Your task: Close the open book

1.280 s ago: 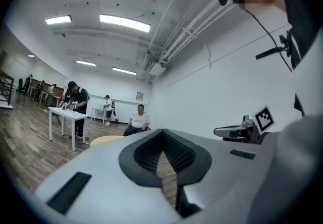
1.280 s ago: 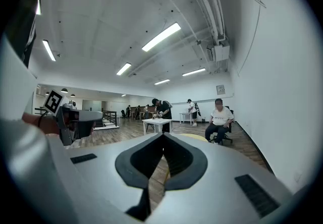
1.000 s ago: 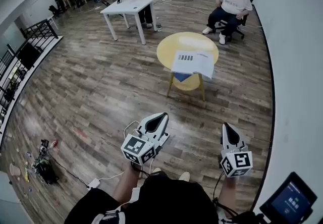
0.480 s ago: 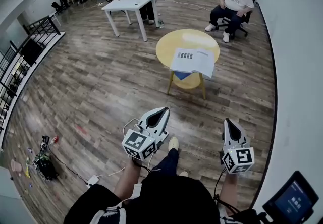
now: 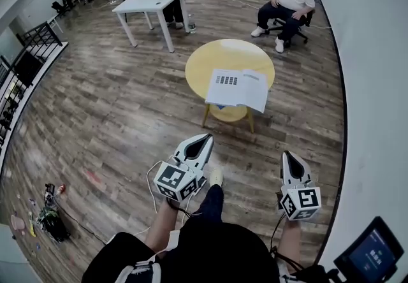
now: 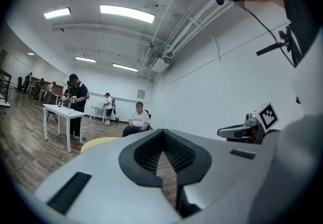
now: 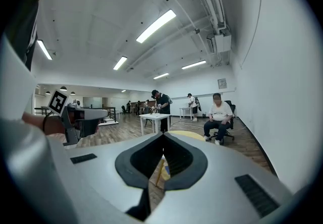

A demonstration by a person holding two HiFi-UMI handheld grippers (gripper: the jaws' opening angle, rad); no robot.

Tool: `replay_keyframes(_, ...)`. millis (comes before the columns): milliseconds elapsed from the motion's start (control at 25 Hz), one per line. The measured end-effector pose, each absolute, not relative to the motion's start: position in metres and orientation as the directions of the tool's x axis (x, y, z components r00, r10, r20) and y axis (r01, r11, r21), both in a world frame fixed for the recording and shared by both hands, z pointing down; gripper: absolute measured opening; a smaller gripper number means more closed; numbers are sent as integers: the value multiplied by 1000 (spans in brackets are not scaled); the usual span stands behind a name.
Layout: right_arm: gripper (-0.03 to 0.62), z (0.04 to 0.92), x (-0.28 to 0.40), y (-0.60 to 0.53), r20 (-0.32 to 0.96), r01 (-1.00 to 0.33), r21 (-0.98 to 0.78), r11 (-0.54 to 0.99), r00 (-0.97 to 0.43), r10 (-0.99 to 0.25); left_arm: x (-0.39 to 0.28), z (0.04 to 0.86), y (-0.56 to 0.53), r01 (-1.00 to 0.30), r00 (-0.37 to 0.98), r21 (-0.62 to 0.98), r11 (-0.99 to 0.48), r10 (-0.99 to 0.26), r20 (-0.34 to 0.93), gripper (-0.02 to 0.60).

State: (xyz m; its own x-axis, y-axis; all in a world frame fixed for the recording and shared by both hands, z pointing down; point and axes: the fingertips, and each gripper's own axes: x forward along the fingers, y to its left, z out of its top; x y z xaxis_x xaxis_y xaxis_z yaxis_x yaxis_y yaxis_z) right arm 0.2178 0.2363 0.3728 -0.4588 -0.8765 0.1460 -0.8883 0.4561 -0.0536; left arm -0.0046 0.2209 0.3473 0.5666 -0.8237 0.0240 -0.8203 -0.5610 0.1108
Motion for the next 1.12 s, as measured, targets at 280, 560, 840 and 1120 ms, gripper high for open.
replay_keyframes(280, -5, 362, 178, 114, 170, -893, -78, 444, -450, -876, -37, 346, 93, -812, 582, 115, -573, -810, 69, -2)
replay_keyframes(560, -5, 377, 150, 5, 207, -896, -87, 435, -444, -872, -57, 361, -10, -790, 612, 129, -600, -785, 97, -2)
replay_keyframes(840, -5, 387, 148, -49, 247, -908, -106, 404, -418, -874, -57, 373, -70, -770, 635, 171, -615, -763, 122, -2)
replay_keyframes(1120, -5, 401, 158, -84, 278, -903, -109, 415, -428, -860, -39, 391, -95, -764, 643, 189, -616, -751, 150, -2)
